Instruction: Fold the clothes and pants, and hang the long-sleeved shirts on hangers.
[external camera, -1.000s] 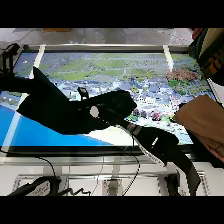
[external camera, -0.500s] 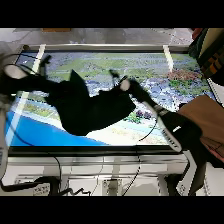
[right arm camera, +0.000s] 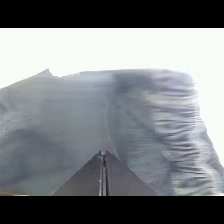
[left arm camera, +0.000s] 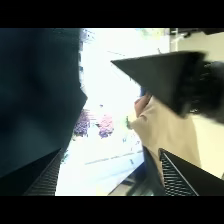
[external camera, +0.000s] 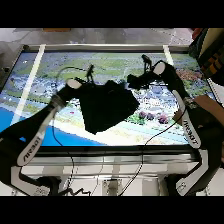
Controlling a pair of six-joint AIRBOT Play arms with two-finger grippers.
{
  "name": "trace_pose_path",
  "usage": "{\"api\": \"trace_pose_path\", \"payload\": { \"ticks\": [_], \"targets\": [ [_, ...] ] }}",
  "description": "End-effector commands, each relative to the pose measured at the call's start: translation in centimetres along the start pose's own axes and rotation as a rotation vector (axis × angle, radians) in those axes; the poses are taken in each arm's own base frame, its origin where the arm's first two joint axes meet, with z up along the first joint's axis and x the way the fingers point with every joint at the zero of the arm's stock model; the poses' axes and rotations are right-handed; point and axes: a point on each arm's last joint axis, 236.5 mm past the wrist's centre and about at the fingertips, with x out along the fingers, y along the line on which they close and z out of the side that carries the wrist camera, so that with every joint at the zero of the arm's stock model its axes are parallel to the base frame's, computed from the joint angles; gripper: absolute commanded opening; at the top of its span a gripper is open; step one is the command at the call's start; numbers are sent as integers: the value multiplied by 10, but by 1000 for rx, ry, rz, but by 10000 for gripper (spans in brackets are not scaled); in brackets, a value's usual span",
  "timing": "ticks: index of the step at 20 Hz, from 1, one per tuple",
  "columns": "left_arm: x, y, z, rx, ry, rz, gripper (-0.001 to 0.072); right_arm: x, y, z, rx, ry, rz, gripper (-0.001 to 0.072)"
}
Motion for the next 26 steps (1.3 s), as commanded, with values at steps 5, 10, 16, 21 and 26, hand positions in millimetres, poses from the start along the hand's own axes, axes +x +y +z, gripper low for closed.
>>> {"api": "trace_pose_path", "payload": {
  "ticks": [5, 10, 16, 21, 26],
  "targets": [
    [16, -1, 4, 81, -42, -23, 671, -23, -45, 3, -158, 29, -56, 24],
    [-37, 48, 79, 248, -196, 58, 18, -26, -51, 0, -271, 51, -59, 24],
    [-72, 133, 108, 554, -182, 429, 16, -24, -51, 13, -274, -2, -63, 24],
    [-39, 135, 67, 833, -8, 554, 16, -24, -51, 15, -274, -11, -64, 24],
    [15, 108, -20, 916, 202, 461, 18, -25, -52, 10, -274, 13, -62, 24]
  ]
}}
